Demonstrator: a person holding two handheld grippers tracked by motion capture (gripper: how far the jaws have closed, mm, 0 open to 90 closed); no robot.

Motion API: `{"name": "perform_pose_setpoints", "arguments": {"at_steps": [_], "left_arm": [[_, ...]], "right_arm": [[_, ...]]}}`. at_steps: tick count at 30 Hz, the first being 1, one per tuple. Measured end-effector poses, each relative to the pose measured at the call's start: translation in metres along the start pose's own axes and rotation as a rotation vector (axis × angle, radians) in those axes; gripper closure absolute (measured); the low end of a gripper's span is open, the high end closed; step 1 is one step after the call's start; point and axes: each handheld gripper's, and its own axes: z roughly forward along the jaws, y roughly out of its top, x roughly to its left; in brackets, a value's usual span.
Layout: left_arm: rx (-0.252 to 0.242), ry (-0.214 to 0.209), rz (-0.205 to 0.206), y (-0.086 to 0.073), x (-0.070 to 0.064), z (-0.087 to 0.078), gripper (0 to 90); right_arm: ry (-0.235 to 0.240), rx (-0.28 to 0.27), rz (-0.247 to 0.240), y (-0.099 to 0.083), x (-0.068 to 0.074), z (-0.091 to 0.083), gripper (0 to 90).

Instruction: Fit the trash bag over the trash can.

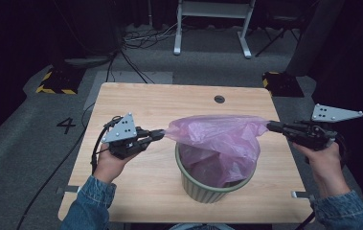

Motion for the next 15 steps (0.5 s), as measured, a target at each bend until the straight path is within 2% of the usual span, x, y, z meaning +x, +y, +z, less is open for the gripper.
{"name": "perform_pose_setpoints", "arguments": {"at_steps": [9, 15], "left_arm": [[0.029, 0.02, -0.014, -0.011, 0.0, -0.012, 89.8], [0.05, 0.024, -0.02, -0.021, 0.0, -0.022, 89.8]], "right_arm": [[-0.043, 0.015, 0.066, -0.029, -0.011, -0.023, 90.0], [-0.049, 0.01, 0.077, -0.043, -0.009, -0.034, 90.0]]}}
